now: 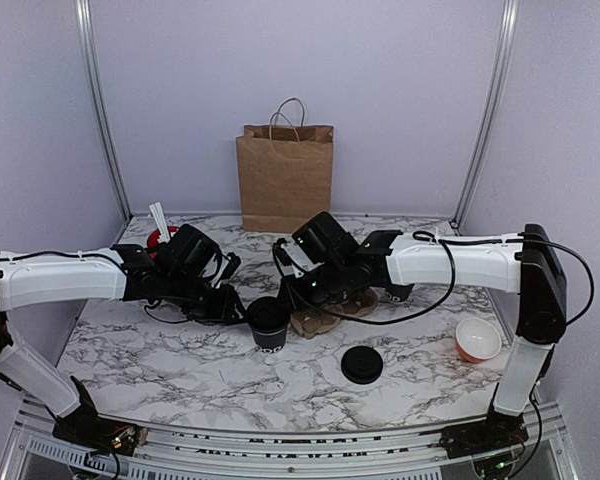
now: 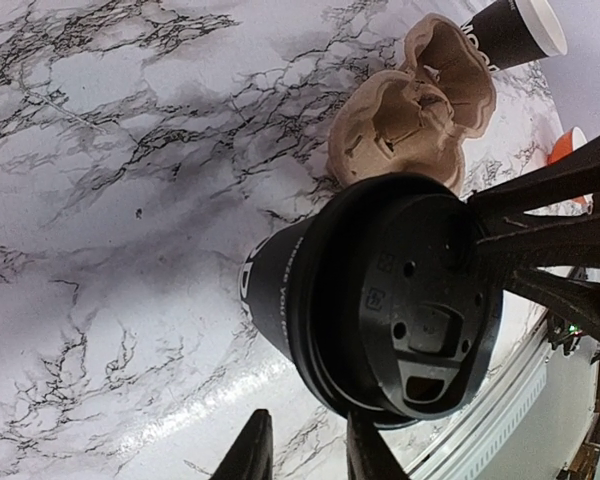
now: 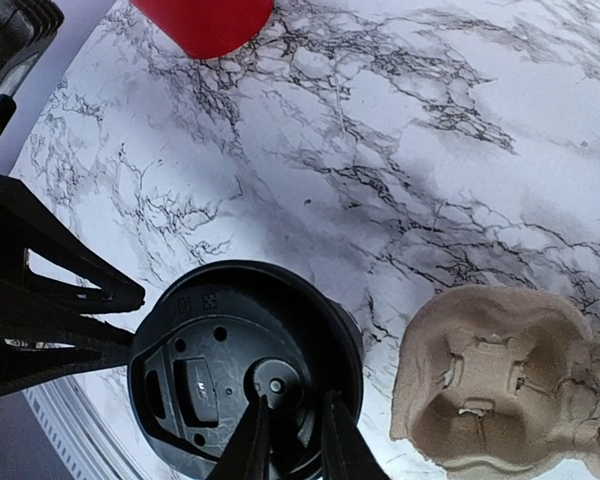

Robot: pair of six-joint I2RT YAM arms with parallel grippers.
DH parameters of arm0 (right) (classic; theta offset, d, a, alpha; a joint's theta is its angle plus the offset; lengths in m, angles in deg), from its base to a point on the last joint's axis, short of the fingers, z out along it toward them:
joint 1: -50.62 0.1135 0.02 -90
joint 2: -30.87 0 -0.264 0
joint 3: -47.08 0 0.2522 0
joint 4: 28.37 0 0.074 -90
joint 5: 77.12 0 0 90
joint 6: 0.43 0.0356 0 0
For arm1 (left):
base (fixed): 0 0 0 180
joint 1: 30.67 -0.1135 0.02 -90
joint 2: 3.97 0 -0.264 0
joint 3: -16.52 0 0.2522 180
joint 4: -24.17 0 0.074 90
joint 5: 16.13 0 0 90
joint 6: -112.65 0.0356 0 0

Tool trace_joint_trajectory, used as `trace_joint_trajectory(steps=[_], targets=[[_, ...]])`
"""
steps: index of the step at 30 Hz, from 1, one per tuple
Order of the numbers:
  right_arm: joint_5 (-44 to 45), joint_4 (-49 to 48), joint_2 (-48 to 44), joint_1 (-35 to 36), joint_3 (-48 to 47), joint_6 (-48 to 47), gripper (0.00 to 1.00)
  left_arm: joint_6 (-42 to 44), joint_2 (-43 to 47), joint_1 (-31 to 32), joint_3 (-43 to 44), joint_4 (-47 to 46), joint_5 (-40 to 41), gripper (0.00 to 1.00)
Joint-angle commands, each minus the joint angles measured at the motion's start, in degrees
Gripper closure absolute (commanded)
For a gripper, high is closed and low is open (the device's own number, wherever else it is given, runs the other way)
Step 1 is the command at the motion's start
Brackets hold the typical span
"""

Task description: Pack the takeout coffee

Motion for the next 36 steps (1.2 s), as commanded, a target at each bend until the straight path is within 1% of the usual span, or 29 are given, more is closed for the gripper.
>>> trace_joint_trajectory(steps=[1,6,17,28,36], targets=[[-1.17,-0.4,0.51,0.9,1.04,0.85,0.83,-0.12,-0.22,0.32,2.25,0.05,0.18,0.74],[-0.8,-0.38,0.49,0.9,1.02,1.0,0.83,-0.45,0.66,0.32,2.77,0.27,-0.63,0.74],[-0.79,-0.45,0.81,0.98,1.06,0.9,0.83,0.72,-2.96,0.91,1.33,1.25,1.3,0.75],[-0.88,-0.33,1.69,1.62,2.33,1.35,0.84,2.91,-4.75,1.28,1.39,5.25,2.59,0.75],[-0.82,-0.6,1.65,1.95,3.05,1.67,0.84,3.7,-5.06,1.46,1.71,6.53,3.75,0.75]])
